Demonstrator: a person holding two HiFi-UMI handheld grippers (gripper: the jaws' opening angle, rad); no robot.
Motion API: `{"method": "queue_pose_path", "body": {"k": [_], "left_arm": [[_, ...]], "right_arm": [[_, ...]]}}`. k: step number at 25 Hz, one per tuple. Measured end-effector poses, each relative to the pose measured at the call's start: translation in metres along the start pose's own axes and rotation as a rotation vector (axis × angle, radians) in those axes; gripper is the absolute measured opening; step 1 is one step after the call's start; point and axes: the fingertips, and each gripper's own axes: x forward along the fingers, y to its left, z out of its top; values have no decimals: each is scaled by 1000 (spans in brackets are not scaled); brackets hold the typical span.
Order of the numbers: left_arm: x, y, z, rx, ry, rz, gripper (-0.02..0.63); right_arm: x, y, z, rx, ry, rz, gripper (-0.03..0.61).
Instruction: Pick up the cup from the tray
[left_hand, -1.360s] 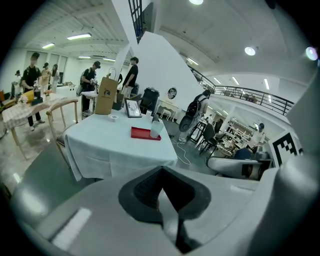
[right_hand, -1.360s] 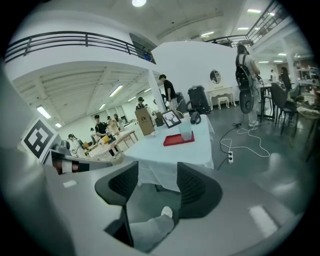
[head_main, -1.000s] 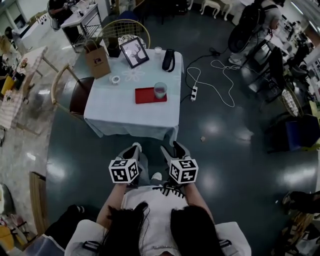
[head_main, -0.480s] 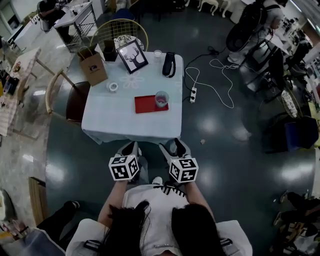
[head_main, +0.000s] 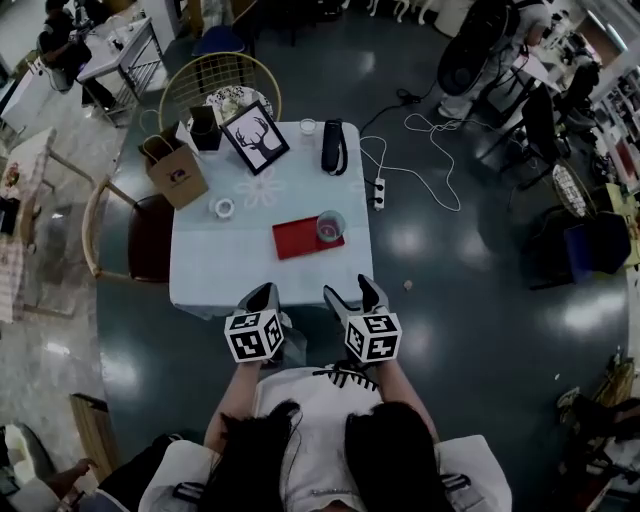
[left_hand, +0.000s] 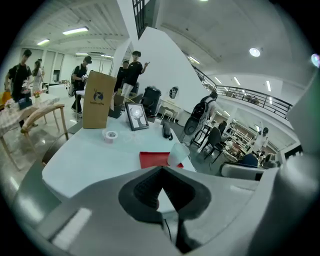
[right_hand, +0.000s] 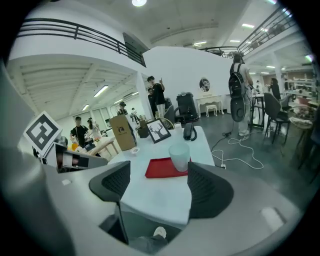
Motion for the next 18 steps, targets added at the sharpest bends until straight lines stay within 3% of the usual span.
{"method": "queue_pose_path", "body": {"k": [8, 18], "left_arm": [[25, 35, 40, 64, 33, -56, 0], [46, 54, 58, 70, 61, -57, 0]], "right_arm": [[46, 0, 29, 30, -28, -107, 388], [91, -16, 41, 8, 6, -196, 400]]}}
